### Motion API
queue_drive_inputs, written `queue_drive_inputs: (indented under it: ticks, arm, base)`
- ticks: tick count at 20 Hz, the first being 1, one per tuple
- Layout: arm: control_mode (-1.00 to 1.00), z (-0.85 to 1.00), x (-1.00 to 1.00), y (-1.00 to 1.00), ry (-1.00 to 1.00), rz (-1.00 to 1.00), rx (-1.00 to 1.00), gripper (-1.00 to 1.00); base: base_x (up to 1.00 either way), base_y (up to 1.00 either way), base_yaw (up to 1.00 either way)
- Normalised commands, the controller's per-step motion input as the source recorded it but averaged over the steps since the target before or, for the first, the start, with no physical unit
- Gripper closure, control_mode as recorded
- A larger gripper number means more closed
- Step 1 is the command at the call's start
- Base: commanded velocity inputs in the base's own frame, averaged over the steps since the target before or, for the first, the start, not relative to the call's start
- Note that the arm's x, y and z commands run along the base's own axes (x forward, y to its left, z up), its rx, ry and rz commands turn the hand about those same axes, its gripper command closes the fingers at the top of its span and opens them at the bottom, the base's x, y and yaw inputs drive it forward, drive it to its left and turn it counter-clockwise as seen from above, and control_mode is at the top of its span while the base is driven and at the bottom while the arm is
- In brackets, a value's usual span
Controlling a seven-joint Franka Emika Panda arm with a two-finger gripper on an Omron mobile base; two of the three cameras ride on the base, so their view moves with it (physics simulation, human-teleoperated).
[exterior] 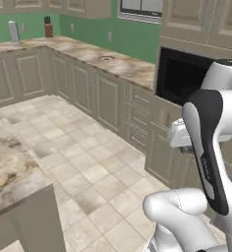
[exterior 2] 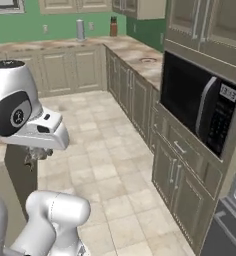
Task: Pick fish from the fridge and place it on the plate on the counter.
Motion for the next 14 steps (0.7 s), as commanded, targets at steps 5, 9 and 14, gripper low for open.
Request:
queue_drive_inputs:
  ticks: [5, 9, 14]
  arm:
    - [1.0, 0.0, 0.0, 0.0, 0.0, 0.0, 0.0, 1.0]
    - [1.0, 0.0, 0.0, 0.0, 0.0, 0.0, 0.0, 1.0]
    - [1.0, 0.0, 0.0, 0.0, 0.0, 0.0, 0.0, 1.0]
  base:
    - [1.0, 0.0, 0.43]
    - [1.0, -0.24, 0.35]
    - [1.0, -0.69, 0.31]
